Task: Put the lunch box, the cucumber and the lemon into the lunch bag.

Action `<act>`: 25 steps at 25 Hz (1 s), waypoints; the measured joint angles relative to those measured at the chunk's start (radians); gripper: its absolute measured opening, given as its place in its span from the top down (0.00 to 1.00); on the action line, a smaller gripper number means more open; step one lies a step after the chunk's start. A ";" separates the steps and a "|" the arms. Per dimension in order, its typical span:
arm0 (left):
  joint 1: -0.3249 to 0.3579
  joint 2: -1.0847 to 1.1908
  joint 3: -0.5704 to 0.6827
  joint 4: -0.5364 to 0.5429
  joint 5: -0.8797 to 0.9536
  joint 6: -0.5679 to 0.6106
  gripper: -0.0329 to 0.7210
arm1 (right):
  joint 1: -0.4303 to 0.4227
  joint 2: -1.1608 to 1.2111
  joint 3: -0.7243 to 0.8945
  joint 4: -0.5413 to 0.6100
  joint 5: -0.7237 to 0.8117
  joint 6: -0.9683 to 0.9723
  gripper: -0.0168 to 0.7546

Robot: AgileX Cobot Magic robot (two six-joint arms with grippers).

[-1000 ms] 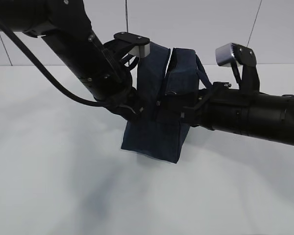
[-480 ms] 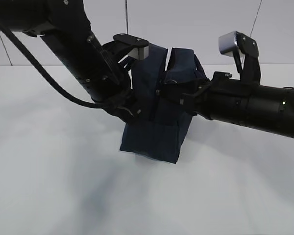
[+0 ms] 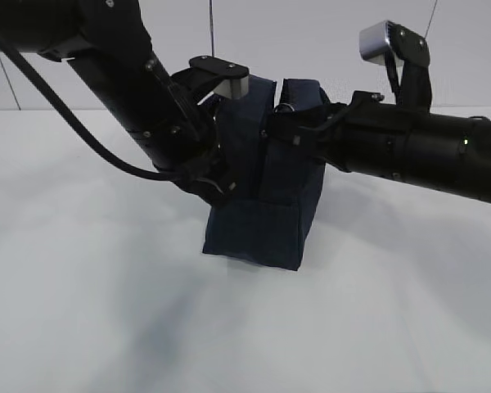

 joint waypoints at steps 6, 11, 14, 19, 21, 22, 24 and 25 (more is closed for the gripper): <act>0.000 0.000 0.000 0.000 0.000 0.000 0.97 | 0.000 0.000 -0.059 0.000 0.109 0.000 0.98; 0.000 0.000 0.000 -0.002 -0.006 0.000 0.97 | 0.000 0.000 -0.083 0.000 0.174 0.000 0.98; 0.000 0.000 0.000 -0.002 -0.010 0.000 0.97 | 0.000 0.000 -0.083 0.000 0.190 0.000 0.98; 0.000 0.000 0.000 -0.002 -0.010 0.000 0.97 | 0.000 0.000 -0.085 0.009 0.198 0.000 0.98; 0.000 0.000 0.000 -0.002 -0.010 0.000 0.97 | 0.000 0.000 -0.085 0.010 0.198 0.000 0.98; 0.000 0.000 0.000 -0.002 -0.010 0.000 0.97 | 0.000 0.000 -0.085 0.011 0.198 0.000 0.98; 0.000 0.000 0.000 -0.002 -0.010 0.000 0.97 | 0.000 0.000 -0.085 0.011 0.198 0.000 0.98; 0.000 0.000 0.000 -0.002 -0.010 0.000 0.97 | 0.000 0.000 -0.085 0.011 0.198 0.000 0.98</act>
